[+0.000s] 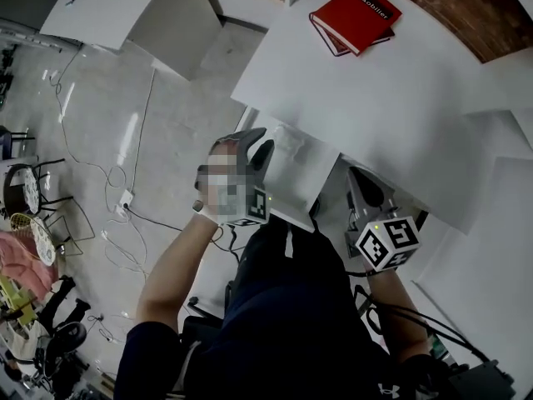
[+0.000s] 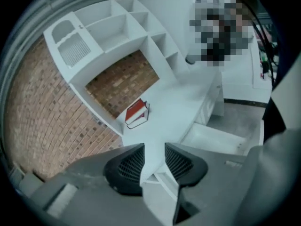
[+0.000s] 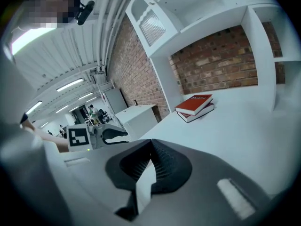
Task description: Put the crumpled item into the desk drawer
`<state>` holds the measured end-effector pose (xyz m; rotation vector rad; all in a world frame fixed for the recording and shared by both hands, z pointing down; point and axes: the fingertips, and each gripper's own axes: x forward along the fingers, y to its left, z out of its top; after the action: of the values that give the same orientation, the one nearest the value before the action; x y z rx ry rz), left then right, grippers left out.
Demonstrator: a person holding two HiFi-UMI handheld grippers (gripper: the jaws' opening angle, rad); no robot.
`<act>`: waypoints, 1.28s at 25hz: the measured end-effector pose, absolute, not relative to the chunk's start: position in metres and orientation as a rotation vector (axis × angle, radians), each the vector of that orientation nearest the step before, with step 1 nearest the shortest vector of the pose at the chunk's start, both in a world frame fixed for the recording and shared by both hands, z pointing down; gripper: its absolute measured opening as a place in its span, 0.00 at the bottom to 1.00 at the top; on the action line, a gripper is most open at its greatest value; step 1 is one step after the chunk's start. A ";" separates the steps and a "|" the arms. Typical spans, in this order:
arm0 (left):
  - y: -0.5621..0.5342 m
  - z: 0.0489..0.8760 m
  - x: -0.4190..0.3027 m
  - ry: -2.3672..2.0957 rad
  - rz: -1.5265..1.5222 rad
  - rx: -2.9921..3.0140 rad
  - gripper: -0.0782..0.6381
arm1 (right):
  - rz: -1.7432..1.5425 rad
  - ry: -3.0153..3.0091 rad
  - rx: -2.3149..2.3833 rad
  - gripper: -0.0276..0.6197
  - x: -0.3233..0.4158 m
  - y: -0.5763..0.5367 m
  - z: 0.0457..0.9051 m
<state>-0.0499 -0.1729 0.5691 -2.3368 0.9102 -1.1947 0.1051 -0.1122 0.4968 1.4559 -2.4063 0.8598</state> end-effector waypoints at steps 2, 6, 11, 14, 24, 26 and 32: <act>-0.169 0.544 -0.055 0.990 -1.119 -2.405 0.30 | 0.830 -2.426 1.446 0.05 0.100 -0.114 0.488; -0.158 0.494 -0.063 1.141 -0.938 -2.554 0.25 | 0.750 -2.473 1.429 0.05 0.090 -0.117 0.462; -0.141 0.438 -0.065 1.321 -0.701 -2.675 0.12 | 0.649 -2.525 1.431 0.05 0.086 -0.124 0.430; -0.137 0.407 -0.065 1.372 -0.598 -2.699 0.11 | 0.600 -2.560 1.440 0.05 0.085 -0.130 0.411; -0.131 0.333 -0.070 1.474 -0.365 -2.683 0.11 | 0.388 -2.690 1.475 0.05 0.078 -0.141 0.347; -0.130 0.321 -0.068 1.491 -0.318 -2.697 0.11 | 0.320 -2.714 1.483 0.05 0.077 -0.141 0.332; -0.126 0.289 -0.065 1.497 -0.212 -2.680 0.11 | 0.102 -2.773 1.526 0.05 0.077 -0.136 0.289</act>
<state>-0.0647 -0.1263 0.2885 -2.6799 1.4974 -0.2119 0.0769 -0.1360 0.2893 1.5261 -2.7728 0.1020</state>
